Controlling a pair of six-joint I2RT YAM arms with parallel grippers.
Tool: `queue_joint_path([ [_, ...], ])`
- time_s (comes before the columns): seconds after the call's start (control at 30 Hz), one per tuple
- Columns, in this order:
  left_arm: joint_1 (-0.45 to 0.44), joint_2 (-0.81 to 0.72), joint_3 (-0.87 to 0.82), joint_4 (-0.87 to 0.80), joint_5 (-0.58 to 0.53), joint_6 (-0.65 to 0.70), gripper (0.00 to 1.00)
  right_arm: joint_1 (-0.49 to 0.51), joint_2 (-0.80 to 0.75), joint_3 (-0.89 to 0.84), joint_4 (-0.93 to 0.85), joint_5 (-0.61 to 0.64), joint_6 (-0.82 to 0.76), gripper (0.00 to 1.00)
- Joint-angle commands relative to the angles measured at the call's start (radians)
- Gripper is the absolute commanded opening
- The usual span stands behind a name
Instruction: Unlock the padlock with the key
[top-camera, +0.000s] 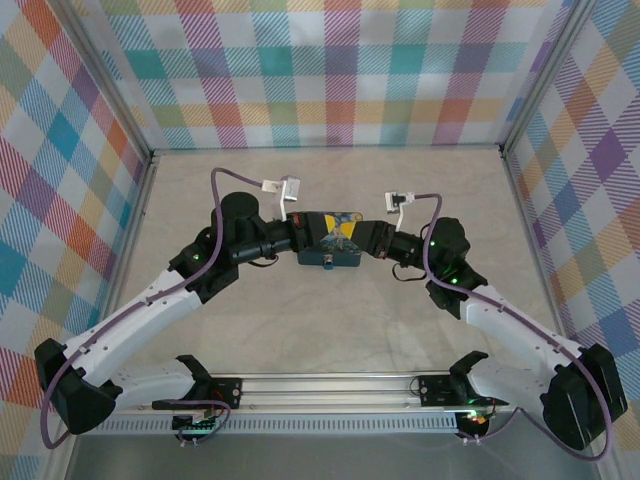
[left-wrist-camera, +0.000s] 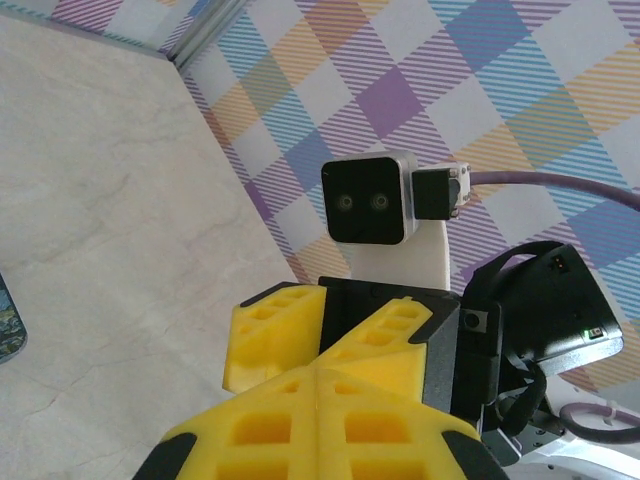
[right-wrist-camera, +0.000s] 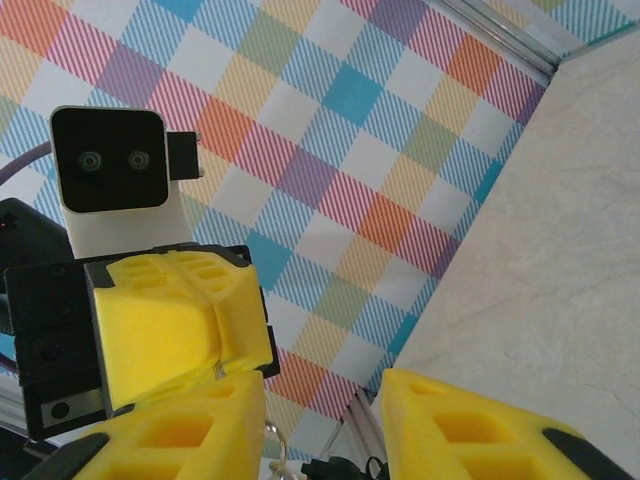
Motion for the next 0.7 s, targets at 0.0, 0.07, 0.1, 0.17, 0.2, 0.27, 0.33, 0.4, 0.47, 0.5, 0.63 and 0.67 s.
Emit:
queue_joint_path([
  [0.0,-0.016,-0.003,-0.016,0.057,0.002,-0.013,0.00,0.012,-0.001,0.038,0.087,-0.025,0.013,0.35],
  [0.07,-0.016,-0.006,-0.021,0.064,0.001,-0.019,0.00,0.014,0.001,0.041,0.092,-0.029,0.018,0.35],
  [0.1,-0.015,-0.007,-0.022,0.065,-0.001,-0.019,0.00,0.016,0.002,0.041,0.099,-0.031,0.021,0.35],
  [0.17,-0.017,-0.005,-0.024,0.063,-0.003,-0.021,0.00,0.021,0.007,0.045,0.105,-0.033,0.025,0.35],
  [0.2,-0.018,-0.007,-0.026,0.066,-0.003,-0.022,0.00,0.024,0.010,0.047,0.106,-0.034,0.026,0.36],
  [0.27,-0.019,-0.006,-0.027,0.068,-0.006,-0.025,0.00,0.030,0.019,0.053,0.111,-0.034,0.028,0.38],
  [0.33,-0.019,-0.010,-0.030,0.067,-0.012,-0.025,0.00,0.035,0.026,0.054,0.122,-0.037,0.031,0.36],
  [0.4,-0.018,-0.012,-0.031,0.067,-0.019,-0.024,0.00,0.039,0.030,0.057,0.125,-0.040,0.031,0.35],
  [0.47,-0.019,-0.015,-0.033,0.067,-0.022,-0.024,0.00,0.043,0.033,0.058,0.125,-0.042,0.031,0.32],
  [0.5,-0.019,-0.018,-0.034,0.067,-0.025,-0.024,0.00,0.043,0.033,0.057,0.125,-0.042,0.031,0.31],
  [0.63,-0.019,-0.029,-0.039,0.069,-0.045,-0.026,0.00,0.044,0.030,0.050,0.117,-0.040,0.029,0.30],
  [0.67,-0.019,-0.033,-0.040,0.070,-0.048,-0.026,0.00,0.044,0.030,0.048,0.116,-0.041,0.029,0.28],
])
